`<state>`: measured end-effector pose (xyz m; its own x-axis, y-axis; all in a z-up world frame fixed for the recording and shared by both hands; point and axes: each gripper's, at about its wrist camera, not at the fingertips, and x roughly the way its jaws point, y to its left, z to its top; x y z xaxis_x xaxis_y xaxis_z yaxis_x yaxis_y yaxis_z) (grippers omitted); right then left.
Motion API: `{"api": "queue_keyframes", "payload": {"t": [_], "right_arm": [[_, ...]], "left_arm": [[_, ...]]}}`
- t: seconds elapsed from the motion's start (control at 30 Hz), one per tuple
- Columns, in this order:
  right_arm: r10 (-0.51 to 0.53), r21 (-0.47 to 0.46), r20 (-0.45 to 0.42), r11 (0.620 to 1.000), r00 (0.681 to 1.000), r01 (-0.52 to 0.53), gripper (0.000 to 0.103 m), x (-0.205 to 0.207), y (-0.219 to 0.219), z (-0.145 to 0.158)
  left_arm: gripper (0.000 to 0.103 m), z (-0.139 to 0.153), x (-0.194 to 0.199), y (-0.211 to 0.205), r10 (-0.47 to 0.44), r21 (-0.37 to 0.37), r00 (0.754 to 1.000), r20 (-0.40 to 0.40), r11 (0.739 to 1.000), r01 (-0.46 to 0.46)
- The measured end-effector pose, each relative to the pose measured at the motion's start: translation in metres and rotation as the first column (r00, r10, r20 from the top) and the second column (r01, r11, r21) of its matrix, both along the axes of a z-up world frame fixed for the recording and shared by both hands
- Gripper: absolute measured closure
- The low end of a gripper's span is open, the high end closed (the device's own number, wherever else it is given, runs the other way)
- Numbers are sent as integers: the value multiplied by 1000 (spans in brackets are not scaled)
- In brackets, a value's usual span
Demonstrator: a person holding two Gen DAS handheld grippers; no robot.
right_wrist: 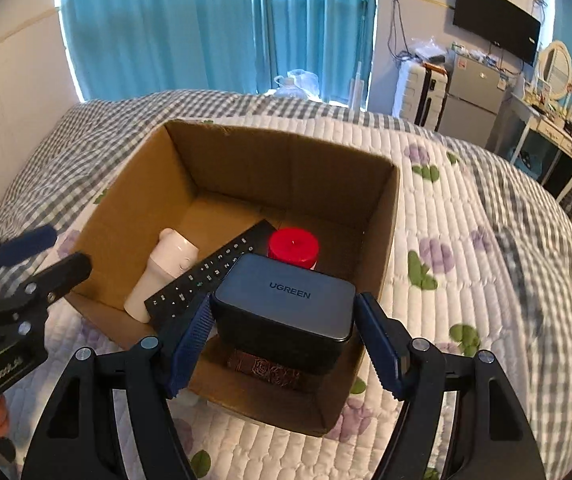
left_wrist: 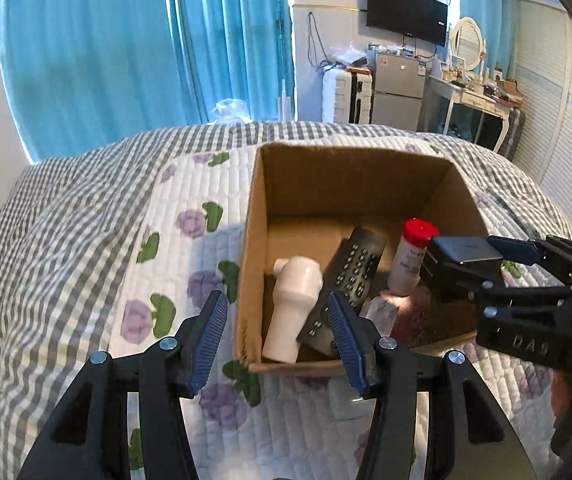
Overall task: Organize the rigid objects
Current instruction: 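Lower the remote into the box with the left tool while the right tool drops the power bank in, then grasp the white rectangular block with the right tool while the left tool grasps the white earbud case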
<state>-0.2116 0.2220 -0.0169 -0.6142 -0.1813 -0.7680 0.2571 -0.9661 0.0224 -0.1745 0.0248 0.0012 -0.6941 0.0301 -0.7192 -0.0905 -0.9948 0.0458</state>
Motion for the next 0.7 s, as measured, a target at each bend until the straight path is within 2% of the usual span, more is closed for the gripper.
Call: {"api": "queue_keyframes", "payload": {"t": [0.07,0.17,0.23,0.27,0.37,0.43,0.57,0.7], "right_arm": [[-2,-8,3,1000,1000,2,31,-1,1,-3],[-13,17,-44,1000,999,13,19,3,0,9],[-18,19,-81,1000,997,19,18,11,3,19],[-21,18,-90,1000,996,22,18,15,4,23],[-30,0,-109,1000,994,30,15,37,9,32],[-37,-5,-110,999,993,37,14,49,12,34],[-65,0,-102,998,993,66,12,81,19,29],[-76,-1,-61,997,995,76,11,101,20,9]], "left_arm": [[48,-3,2,-4,4,5,1000,0,1000,-4],[48,-2,7,-6,8,17,1000,-5,1000,-8],[48,0,15,-7,8,24,1000,-13,1000,-7],[45,1,18,-8,8,27,1000,-15,1000,-7],[28,0,33,-10,5,35,1000,-21,999,-5],[26,-3,42,-9,12,26,1000,-25,1000,-12],[25,-17,55,-8,4,30,1000,-1,1000,-4],[22,-38,61,-3,-4,15,1000,26,1000,4]]}}
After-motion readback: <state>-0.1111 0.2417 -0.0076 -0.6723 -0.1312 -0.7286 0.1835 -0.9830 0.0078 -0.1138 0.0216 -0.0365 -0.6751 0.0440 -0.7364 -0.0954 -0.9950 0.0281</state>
